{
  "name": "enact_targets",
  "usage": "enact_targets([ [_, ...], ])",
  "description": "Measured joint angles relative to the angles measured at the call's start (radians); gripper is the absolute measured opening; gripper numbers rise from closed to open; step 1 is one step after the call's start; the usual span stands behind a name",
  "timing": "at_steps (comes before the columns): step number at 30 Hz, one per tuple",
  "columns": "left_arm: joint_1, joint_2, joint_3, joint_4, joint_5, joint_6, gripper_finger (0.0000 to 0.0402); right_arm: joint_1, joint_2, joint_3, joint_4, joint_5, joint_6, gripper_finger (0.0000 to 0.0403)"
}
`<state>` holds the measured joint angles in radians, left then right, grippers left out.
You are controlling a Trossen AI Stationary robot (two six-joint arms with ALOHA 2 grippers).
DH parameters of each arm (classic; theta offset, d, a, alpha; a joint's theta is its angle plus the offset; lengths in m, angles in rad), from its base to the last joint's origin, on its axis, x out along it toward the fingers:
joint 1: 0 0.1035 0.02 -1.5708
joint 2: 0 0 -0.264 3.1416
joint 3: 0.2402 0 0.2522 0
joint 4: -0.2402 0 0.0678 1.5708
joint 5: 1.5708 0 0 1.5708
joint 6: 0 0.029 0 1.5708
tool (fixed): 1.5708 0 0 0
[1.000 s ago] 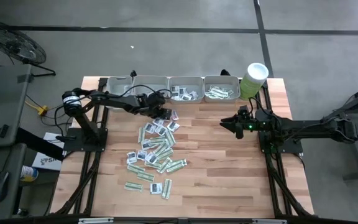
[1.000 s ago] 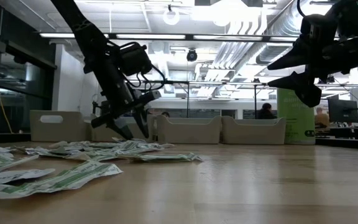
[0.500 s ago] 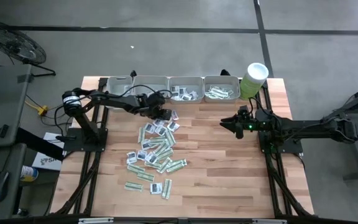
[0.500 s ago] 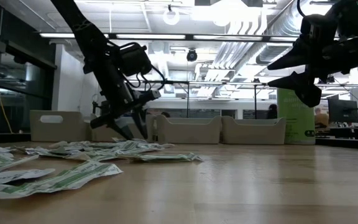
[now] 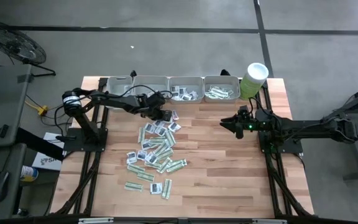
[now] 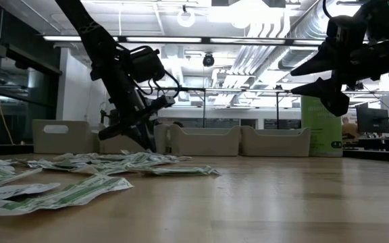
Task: Pick & Place First Aid Supplies
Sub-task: Put the gray towelette pack into the middle right gray bin
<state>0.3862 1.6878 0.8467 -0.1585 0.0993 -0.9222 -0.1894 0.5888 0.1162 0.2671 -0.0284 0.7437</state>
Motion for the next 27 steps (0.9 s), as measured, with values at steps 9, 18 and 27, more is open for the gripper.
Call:
enact_targets([
  [9,0.000,0.000,0.025,-0.008,0.061,0.013,0.0002,0.000,0.000,0.000,0.000,-0.001,0.000,0.0183],
  [18,0.000,-0.001,0.273,-0.279,0.047,0.156,0.0001,0.000,0.000,0.000,0.000,-0.001,0.000,0.0183],
  [27,0.000,-0.002,0.495,-0.331,-0.171,0.326,0.0000,0.000,0.000,0.000,0.000,-0.001,0.000,0.0183],
])
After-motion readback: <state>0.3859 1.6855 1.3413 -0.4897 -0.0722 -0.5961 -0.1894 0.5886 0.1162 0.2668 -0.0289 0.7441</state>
